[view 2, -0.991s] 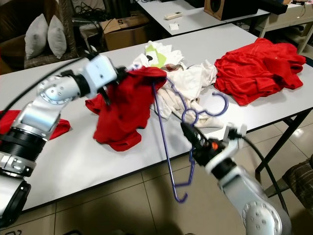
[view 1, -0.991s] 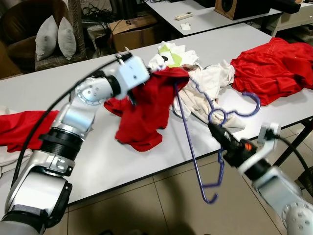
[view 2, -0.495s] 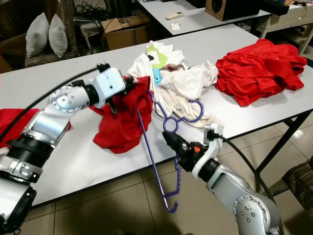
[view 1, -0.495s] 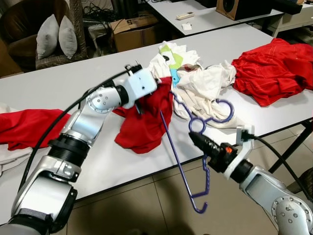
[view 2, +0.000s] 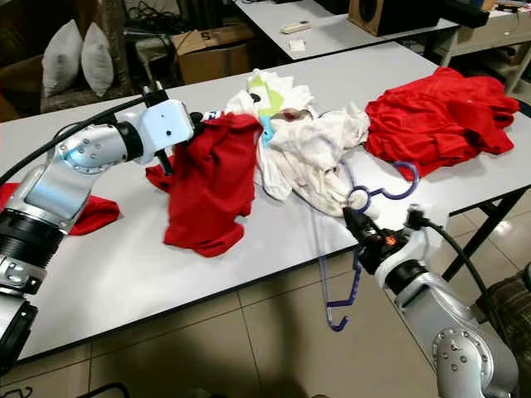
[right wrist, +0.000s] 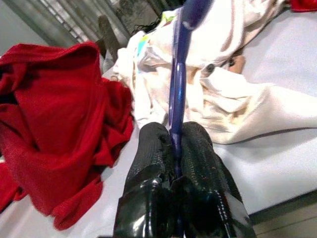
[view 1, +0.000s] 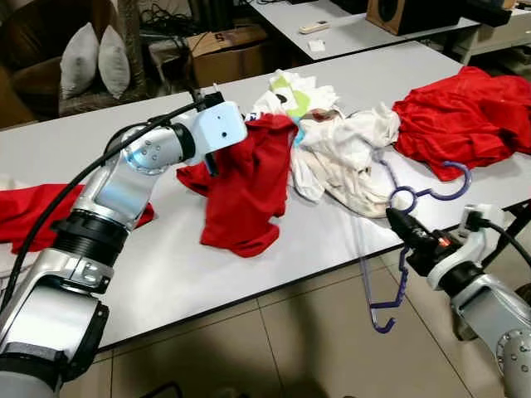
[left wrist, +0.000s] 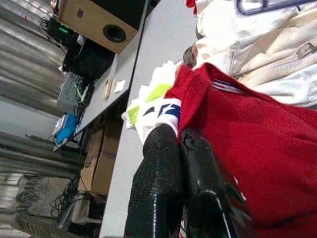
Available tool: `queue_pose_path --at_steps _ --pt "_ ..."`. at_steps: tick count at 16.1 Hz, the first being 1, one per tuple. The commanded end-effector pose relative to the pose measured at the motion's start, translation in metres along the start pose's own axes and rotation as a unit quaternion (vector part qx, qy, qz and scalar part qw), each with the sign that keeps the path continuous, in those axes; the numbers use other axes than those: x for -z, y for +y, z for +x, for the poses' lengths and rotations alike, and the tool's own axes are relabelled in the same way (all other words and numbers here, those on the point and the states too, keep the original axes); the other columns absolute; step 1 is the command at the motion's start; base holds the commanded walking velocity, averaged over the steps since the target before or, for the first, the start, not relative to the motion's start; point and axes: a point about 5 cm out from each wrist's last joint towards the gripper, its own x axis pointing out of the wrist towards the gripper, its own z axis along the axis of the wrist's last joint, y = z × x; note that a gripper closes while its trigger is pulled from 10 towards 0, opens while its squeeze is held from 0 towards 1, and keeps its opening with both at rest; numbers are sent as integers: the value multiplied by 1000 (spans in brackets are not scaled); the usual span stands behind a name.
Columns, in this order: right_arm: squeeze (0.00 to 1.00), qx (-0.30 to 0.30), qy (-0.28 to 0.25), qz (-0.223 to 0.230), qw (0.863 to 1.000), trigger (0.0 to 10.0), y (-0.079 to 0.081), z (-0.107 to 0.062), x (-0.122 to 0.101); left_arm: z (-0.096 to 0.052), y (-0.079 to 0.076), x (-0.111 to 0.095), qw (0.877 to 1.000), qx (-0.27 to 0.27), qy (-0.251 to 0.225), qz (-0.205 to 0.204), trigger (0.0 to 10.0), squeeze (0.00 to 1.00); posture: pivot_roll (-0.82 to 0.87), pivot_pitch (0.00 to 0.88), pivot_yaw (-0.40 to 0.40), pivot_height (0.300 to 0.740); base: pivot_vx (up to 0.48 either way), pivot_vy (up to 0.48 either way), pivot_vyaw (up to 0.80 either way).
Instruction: Hang hanger
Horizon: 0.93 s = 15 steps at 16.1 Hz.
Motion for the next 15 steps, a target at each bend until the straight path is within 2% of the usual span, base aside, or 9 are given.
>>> queue_pose_path --at_steps 1,2,4,6,7,10,13,15 --pt "0 -17 6 -1 1000 10000 5 1 1 -4 10 0 1000 -19 2 9 0 0 -117 0 106 740 0 0 0" --pt "0 -21 8 -1 1000 10000 6 1 1 -4 11 0 1000 -24 2 10 0 0 -117 0 106 740 0 0 0" --pt "0 -58 13 -15 998 10000 16 -2 4 -4 23 0 997 -75 0 -8 0 0 -111 0 98 740 0 0 0" --pt "0 -183 15 -19 983 10000 45 -17 1 2 15 1 997 -55 -3 -50 0 0 -110 0 96 740 0 0 0" --pt "0 -207 34 -25 978 10000 49 -23 4 5 11 1 997 -51 -2 -57 0 0 -112 0 98 740 0 0 0" --pt "0 -235 62 -30 970 10000 52 -31 10 9 6 0 997 -46 -6 -57 0 0 -117 0 100 740 0 0 0" --pt "0 -237 78 -24 968 10000 53 -28 15 11 3 -3 997 -42 -14 -61 0 0 -114 0 95 740 0 0 0" --pt "0 -236 81 -20 968 10000 51 -25 17 11 -1 -9 997 -23 -40 -64 0 0 -111 0 89 740 0 0 0"
